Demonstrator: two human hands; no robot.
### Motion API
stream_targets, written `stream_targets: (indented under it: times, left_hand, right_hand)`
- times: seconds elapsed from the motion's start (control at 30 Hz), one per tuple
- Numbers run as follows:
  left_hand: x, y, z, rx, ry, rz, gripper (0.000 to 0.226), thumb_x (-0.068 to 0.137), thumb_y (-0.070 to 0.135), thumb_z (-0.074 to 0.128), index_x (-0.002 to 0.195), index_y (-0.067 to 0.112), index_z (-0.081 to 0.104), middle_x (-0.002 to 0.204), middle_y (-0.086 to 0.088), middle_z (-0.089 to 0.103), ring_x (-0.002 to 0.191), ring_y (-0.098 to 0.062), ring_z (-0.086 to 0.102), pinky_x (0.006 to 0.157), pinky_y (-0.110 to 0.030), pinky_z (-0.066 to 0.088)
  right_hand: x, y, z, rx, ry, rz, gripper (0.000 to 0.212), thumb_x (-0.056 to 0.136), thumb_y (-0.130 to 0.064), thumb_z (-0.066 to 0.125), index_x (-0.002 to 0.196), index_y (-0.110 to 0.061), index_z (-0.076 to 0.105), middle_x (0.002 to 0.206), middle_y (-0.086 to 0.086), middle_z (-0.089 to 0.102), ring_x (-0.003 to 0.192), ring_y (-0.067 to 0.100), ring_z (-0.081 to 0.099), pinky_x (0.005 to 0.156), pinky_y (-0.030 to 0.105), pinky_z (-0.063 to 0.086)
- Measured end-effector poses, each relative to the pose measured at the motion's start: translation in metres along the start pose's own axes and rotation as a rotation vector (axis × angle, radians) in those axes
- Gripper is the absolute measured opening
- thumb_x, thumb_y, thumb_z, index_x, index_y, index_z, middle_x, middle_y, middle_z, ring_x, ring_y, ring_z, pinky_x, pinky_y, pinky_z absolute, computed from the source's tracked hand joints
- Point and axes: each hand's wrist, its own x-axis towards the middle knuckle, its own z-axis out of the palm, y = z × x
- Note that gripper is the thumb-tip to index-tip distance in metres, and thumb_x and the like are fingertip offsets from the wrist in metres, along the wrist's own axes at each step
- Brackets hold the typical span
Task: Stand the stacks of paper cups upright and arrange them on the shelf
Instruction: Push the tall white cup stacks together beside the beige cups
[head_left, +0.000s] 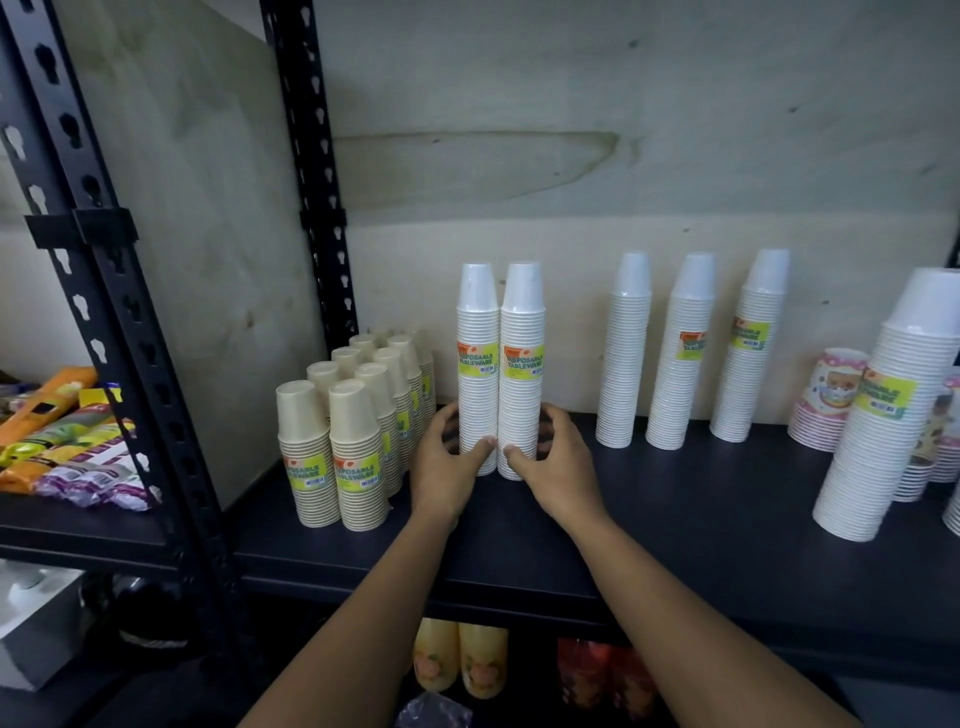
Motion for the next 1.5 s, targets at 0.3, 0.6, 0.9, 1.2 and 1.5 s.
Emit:
stream_targets:
  times: [0.3, 0.6, 0.9, 1.2, 1.5]
  left_hand:
    - [-0.023, 0.017, 0.003, 0.194, 0.166, 0.072, 0.072, 0.083, 0.029, 0.082, 0.145, 0.020, 0.046, 0.133, 0.002, 0.051, 0.115, -0.012, 0.054, 0.101, -0.034, 0.049]
    - [-0.058, 0.068, 0.045, 0.080, 0.013, 0.100, 0.032, 0.088, 0.025, 0.077, 0.116, 0.021, 0.064, 0.099, 0.002, 0.068, 0.088, -0.003, 0.066, 0.071, -0.016, 0.052]
    - [-0.062, 0.101, 0.099, 0.093, -0.247, 0.023, 0.051, 0.088, 0.030, 0.077, 0.133, 0.020, 0.055, 0.121, 0.003, 0.063, 0.107, -0.011, 0.063, 0.084, -0.020, 0.049]
    - [-0.019, 0.085, 0.156, 0.168, -0.242, -0.024, 0.079, 0.087, 0.030, 0.078, 0.151, 0.019, 0.033, 0.151, -0.007, 0.040, 0.129, -0.022, 0.051, 0.106, -0.038, 0.046]
    - [0.016, 0.060, 0.209, 0.141, -0.096, -0.013, 0.103, 0.072, 0.028, 0.085, 0.145, 0.040, 0.013, 0.141, -0.008, 0.040, 0.124, -0.030, 0.051, 0.103, -0.056, 0.048]
  right_hand:
    - [-0.009, -0.003, -0.034, -0.112, -0.003, 0.033, 0.083, 0.076, -0.049, 0.082, 0.144, -0.022, 0.042, 0.123, -0.004, 0.049, 0.117, 0.016, 0.051, 0.100, 0.039, 0.050]
    - [-0.025, -0.026, -0.098, -0.090, 0.116, -0.007, 0.066, 0.079, -0.050, 0.080, 0.131, -0.022, 0.052, 0.118, -0.006, 0.052, 0.111, 0.011, 0.054, 0.094, 0.026, 0.044]
    - [-0.028, -0.017, -0.180, -0.129, 0.200, 0.087, 0.050, 0.091, -0.038, 0.068, 0.134, -0.019, 0.051, 0.132, -0.001, 0.054, 0.120, 0.012, 0.053, 0.101, 0.028, 0.043]
    - [0.024, 0.015, -0.196, -0.102, 0.124, 0.214, 0.069, 0.090, -0.038, 0.068, 0.150, -0.024, 0.036, 0.152, 0.001, 0.041, 0.138, 0.018, 0.044, 0.112, 0.035, 0.038]
    - [0.069, 0.040, -0.178, 0.014, 0.028, 0.192, 0.068, 0.095, -0.014, 0.063, 0.154, -0.023, 0.029, 0.147, -0.006, 0.047, 0.123, 0.002, 0.045, 0.100, 0.022, 0.034]
